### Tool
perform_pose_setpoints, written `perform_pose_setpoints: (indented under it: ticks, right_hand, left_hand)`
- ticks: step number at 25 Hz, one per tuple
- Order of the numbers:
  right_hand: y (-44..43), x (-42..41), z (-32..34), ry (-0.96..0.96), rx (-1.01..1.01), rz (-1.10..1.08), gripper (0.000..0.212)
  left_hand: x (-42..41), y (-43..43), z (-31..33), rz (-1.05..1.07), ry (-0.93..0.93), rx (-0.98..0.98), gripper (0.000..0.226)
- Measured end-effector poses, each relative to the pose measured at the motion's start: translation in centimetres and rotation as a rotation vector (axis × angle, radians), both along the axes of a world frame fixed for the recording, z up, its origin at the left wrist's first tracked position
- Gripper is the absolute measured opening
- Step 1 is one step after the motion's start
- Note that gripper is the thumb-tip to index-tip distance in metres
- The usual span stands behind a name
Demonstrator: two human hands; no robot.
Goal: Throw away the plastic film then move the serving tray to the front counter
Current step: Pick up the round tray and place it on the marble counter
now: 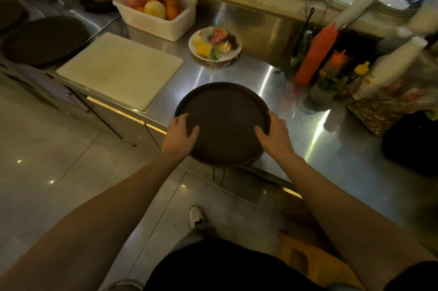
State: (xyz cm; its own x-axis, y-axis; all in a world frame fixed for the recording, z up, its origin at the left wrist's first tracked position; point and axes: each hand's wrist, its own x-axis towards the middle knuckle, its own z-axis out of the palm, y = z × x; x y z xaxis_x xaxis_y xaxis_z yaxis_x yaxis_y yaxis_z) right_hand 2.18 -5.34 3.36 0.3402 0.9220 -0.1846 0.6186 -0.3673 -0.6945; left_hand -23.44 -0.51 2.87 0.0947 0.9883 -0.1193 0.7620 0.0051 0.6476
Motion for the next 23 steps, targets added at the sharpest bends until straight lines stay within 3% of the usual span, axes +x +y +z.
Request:
perform_pose_setpoints:
  ticks: [8,14,19,23]
  right_hand:
    - [4.5,0.7,-3.5,-0.104,-0.235,-0.079,0.079]
    - [5.7,3.3,-5.5,-0.061,-0.361,-0.102,0.077]
    - [6.7,4.7,-6.3,0.066,-0.343,-0.032,0.090]
    - [7.4,5.7,-6.3,0.062,-0.330,-0.083,0.098]
  left_hand:
    - [-3.0,4.9,-3.7,0.014,0.011,-0.209,0.072]
    - [-2.8,6.5,-5.1,0.068,-0.021,-0.341,0.076]
    - [-0.9,6.7,-5.3,0.201,-0.089,-0.394,0.083]
    - [0.2,6.7,-5.5,0.298,-0.010,-0.412,0.094]
